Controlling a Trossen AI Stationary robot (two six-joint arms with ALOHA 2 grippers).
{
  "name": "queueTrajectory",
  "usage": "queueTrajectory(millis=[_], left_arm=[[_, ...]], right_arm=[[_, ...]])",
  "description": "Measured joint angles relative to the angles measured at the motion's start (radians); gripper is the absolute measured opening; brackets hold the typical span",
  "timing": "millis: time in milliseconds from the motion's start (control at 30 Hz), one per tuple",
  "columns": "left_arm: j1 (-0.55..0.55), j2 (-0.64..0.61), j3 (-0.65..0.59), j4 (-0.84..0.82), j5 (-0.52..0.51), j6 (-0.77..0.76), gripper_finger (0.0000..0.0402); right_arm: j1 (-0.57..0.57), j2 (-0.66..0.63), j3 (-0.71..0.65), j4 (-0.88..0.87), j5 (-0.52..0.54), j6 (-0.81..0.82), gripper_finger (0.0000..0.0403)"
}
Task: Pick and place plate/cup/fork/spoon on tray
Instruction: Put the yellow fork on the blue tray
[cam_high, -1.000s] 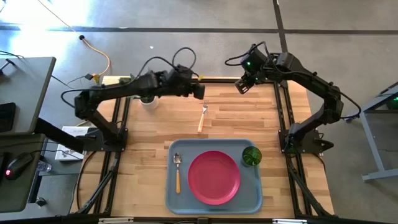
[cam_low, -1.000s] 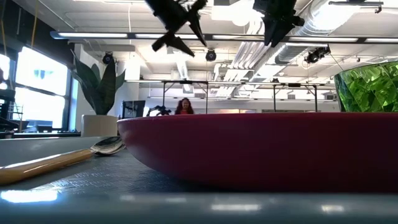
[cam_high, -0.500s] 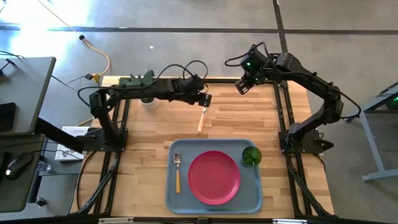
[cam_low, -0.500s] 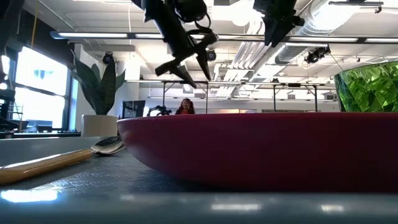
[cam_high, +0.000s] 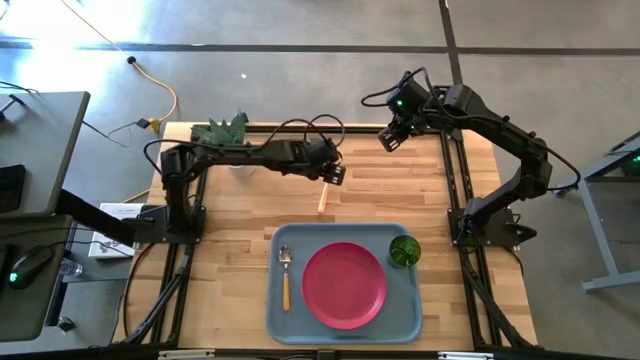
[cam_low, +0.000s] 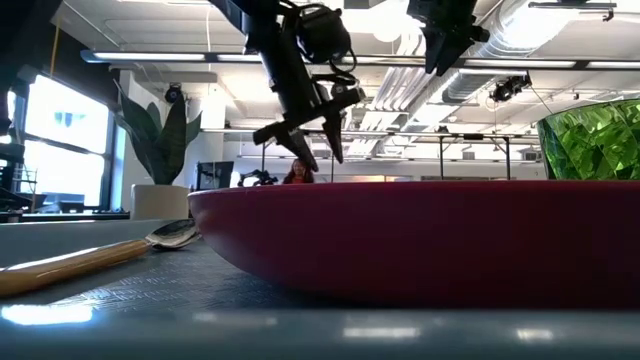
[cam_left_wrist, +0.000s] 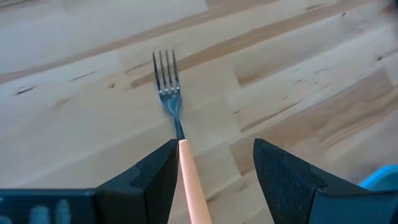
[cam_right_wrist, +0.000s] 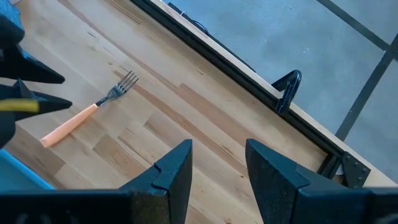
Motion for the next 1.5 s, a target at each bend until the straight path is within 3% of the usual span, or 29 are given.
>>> queueTrajectory(millis=[1167, 1500], left_arm=[[-0.046, 0.213, 0.0, 0.012, -0.023, -0.026, 0.0195], [-0.039, 0.244, 0.005, -0.009, -0.025, 0.029, 0.0195]], right_arm=[[0.0, 0.0, 0.0, 0.009, 0.004, 0.003, 0.0139], [0.001, 0.0, 0.0, 0.008, 0.004, 0.002, 0.0139]])
